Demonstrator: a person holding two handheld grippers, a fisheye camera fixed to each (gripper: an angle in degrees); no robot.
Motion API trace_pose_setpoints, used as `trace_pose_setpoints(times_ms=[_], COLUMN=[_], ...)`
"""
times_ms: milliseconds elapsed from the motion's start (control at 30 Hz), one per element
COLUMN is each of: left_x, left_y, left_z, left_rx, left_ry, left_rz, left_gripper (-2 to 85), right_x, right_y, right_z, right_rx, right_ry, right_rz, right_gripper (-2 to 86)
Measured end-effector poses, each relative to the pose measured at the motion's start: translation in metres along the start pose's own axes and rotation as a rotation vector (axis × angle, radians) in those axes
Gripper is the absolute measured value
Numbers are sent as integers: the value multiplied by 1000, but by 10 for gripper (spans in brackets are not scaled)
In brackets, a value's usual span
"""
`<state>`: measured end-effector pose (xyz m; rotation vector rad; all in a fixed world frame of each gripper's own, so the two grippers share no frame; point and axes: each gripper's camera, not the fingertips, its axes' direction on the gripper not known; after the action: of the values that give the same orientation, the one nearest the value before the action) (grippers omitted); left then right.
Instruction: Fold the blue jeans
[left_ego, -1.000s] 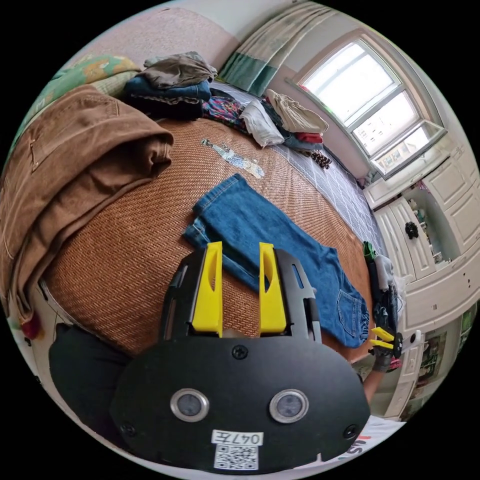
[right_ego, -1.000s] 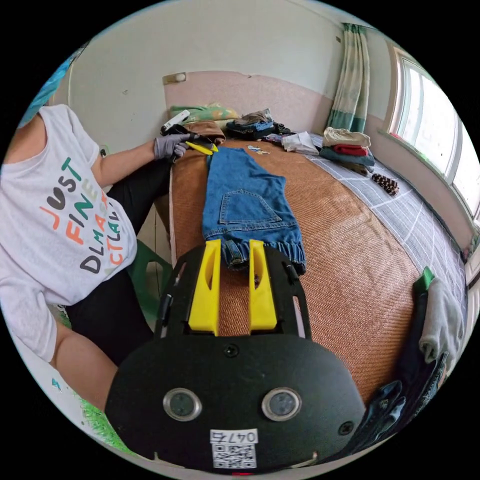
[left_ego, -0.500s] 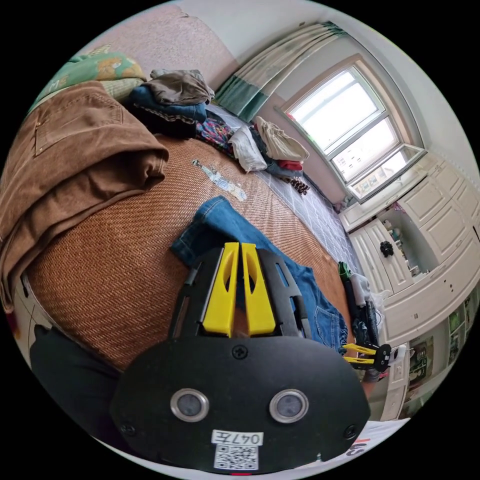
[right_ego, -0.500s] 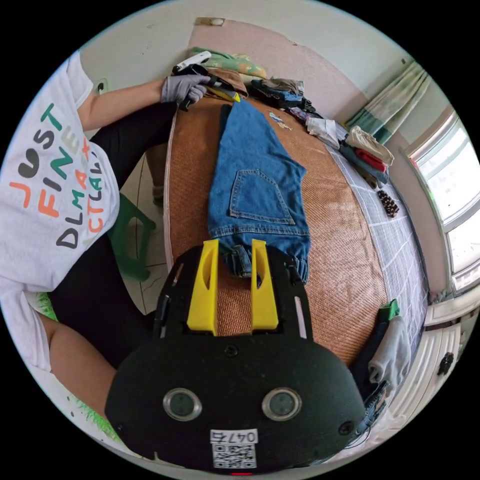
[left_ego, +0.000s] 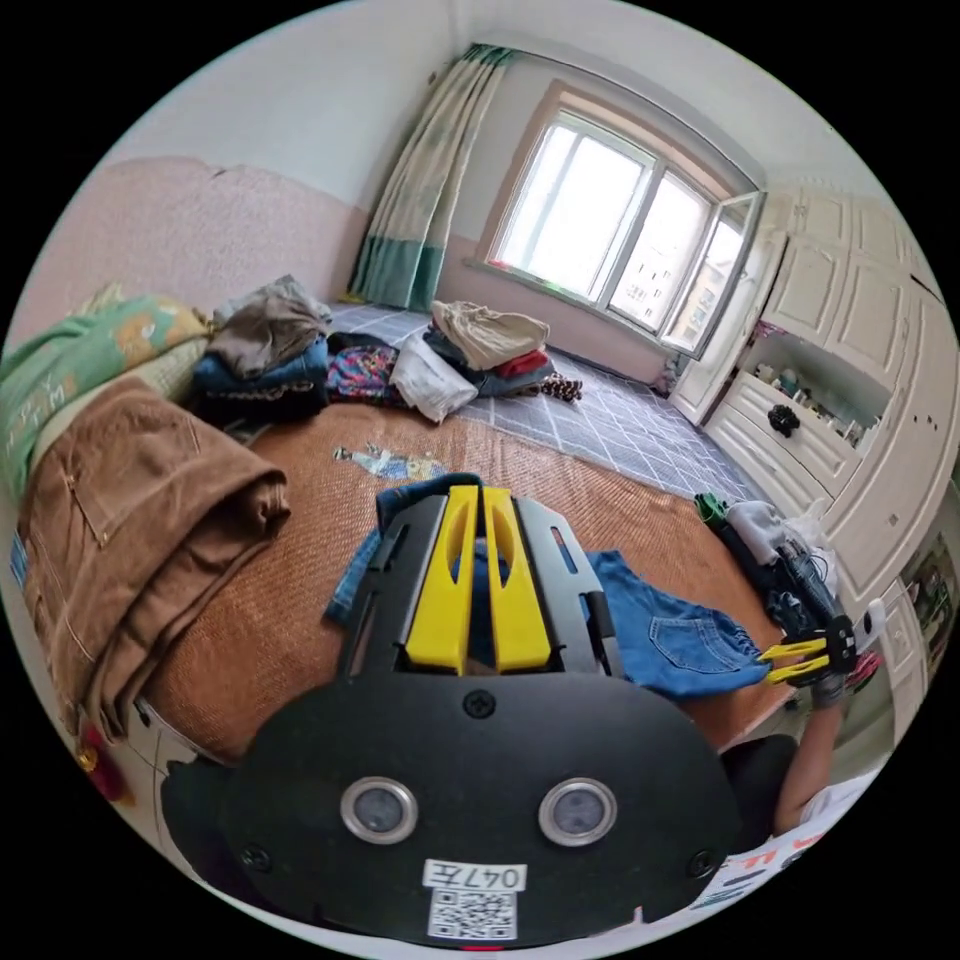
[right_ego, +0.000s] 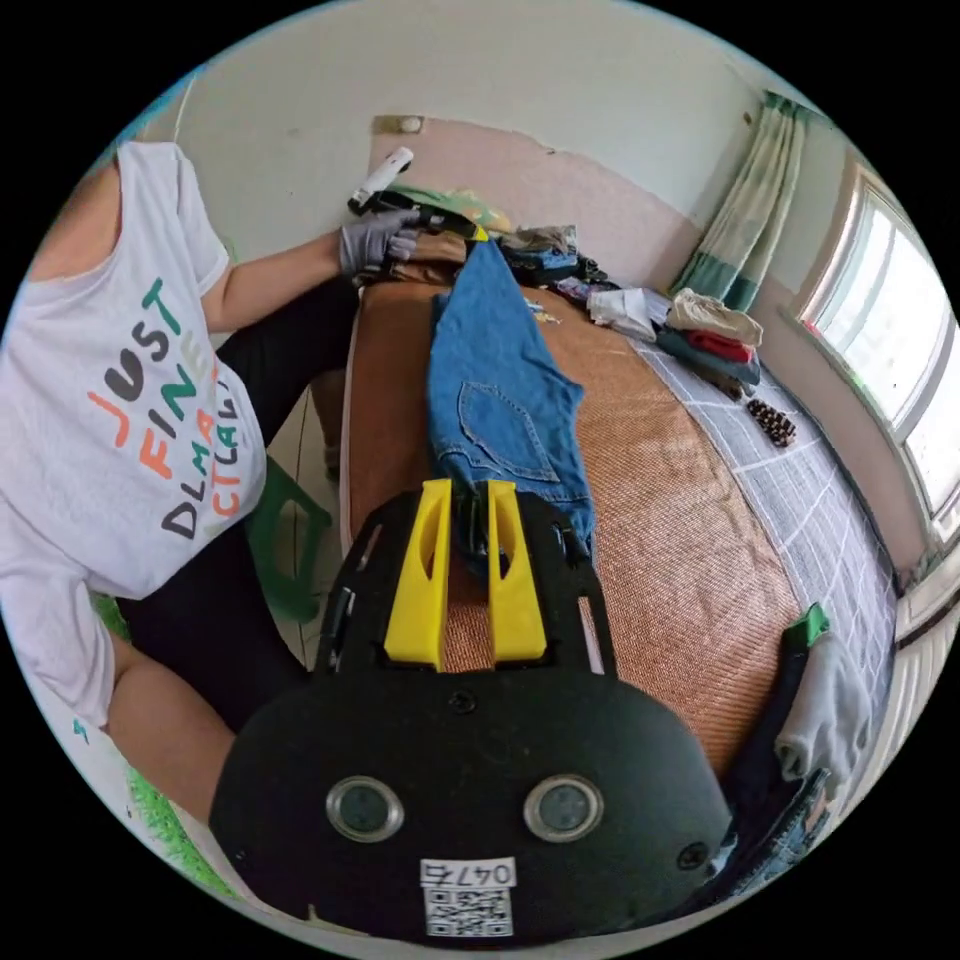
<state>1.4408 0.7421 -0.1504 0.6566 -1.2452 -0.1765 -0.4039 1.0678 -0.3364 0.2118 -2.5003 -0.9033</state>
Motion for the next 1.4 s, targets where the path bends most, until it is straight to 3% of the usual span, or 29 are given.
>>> trace_pose_setpoints(times_ms=[100, 233, 300, 367, 400, 500, 633, 833, 967, 1100, 1200, 1400], left_x=[45, 111, 124, 137, 141, 164, 155, 90, 94, 118, 134, 176], left_y=[-56, -180, -218, -229, -227, -198, -128, -40, -29, -37, -24, 1], left_z=[26, 161, 228, 248, 243, 217, 200, 191, 235, 284, 332, 387], left_rx=[32, -56, -188, -210, -189, -141, -266, -359, -407, -392, -413, -520], left_ry=[9, -40, -107, -51, -41, -107, -141, -108, -71, -71, -63, -82], left_rz=[69, 140, 116, 78, 88, 221, 324, 170, 185, 258, 341, 489], left_gripper=[-3, 84, 124, 138, 139, 132, 118, 99, 93, 88, 78, 24], right_x=[75, 198, 217, 217, 215, 220, 213, 170, 138, 100, 80, 123], right_y=[47, 163, 213, 245, 249, 224, 179, 77, 10, -96, -200, -429], right_z=[-34, -33, -17, -23, -35, -60, -49, 12, 60, 78, 104, 232], right_rx=[198, 591, 668, 779, 821, 705, 530, 231, 62, 63, 114, -45], right_ry=[-2, 55, 93, 126, 169, 229, 124, -41, 23, 164, 130, 116], right_rz=[218, 857, 1068, 1165, 1150, 1032, 843, 521, 392, 301, 201, 77], right_gripper=[21, 47, 69, 72, 70, 61, 36, 9, 9, 15, 18, 21])
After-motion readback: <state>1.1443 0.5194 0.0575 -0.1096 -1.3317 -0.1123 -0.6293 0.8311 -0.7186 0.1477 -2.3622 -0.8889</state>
